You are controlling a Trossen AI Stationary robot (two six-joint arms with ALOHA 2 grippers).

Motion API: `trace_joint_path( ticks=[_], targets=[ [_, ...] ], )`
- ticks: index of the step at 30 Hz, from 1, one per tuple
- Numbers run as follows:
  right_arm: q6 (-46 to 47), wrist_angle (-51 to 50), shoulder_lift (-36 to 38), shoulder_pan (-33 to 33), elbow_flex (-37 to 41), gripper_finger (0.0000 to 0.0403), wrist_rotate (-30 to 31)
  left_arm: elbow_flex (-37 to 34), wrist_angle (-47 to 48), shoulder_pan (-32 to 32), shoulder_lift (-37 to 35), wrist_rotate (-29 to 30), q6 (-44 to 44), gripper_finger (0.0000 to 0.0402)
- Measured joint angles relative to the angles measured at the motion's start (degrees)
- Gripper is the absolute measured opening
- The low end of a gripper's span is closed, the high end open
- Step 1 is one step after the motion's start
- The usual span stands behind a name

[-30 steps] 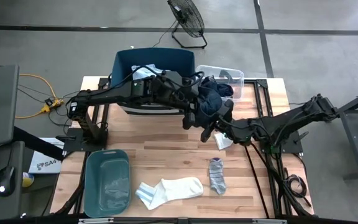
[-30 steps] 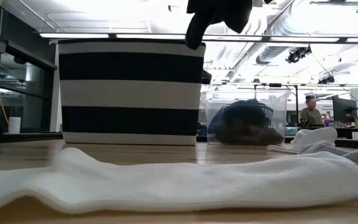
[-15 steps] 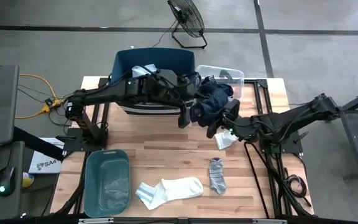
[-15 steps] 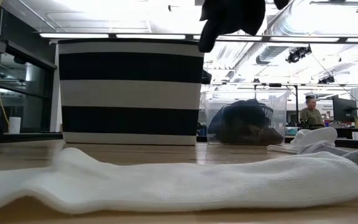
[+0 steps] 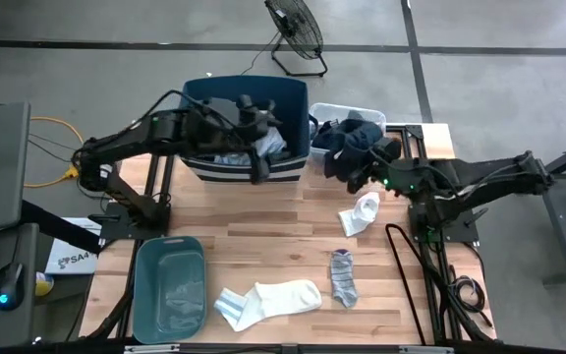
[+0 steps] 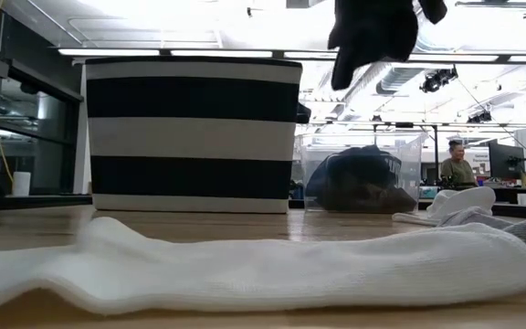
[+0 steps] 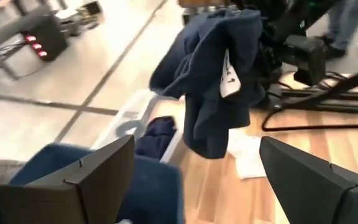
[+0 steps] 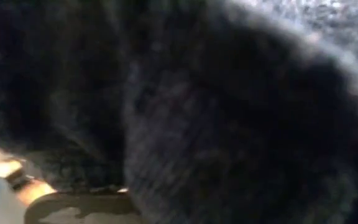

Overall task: Pick & Place Cloths
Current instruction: Put the blue underwear into the transparent bin

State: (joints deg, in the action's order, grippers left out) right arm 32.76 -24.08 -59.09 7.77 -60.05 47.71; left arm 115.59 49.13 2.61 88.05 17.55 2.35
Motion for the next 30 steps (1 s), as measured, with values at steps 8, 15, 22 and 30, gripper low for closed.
trace_joint_path(
  ticks=[8, 15, 22, 30],
  targets=[
    [-8.7, -4.5, 1.4, -14.7, 0.0, 0.0019, -9.7, 0.0, 11.1, 0.0, -3.0, 1.7, -9.1, 0.034],
    [-18.5, -6.9, 0.0, -28.9, 0.0, 0.0019, -18.0, 0.0, 19.2, -0.1, -2.7, 1.7, -16.2, 0.034],
    [-28.8, -5.6, -3.8, -41.5, 0.0, 0.0019, -28.3, -0.1, 22.4, -4.3, -2.5, 5.5, -21.0, 0.034],
    [-22.9, -4.4, -12.5, -47.4, 0.0, 0.0019, -40.6, -0.5, 23.4, -11.2, -2.8, 15.8, -26.0, 0.034]
  ],
)
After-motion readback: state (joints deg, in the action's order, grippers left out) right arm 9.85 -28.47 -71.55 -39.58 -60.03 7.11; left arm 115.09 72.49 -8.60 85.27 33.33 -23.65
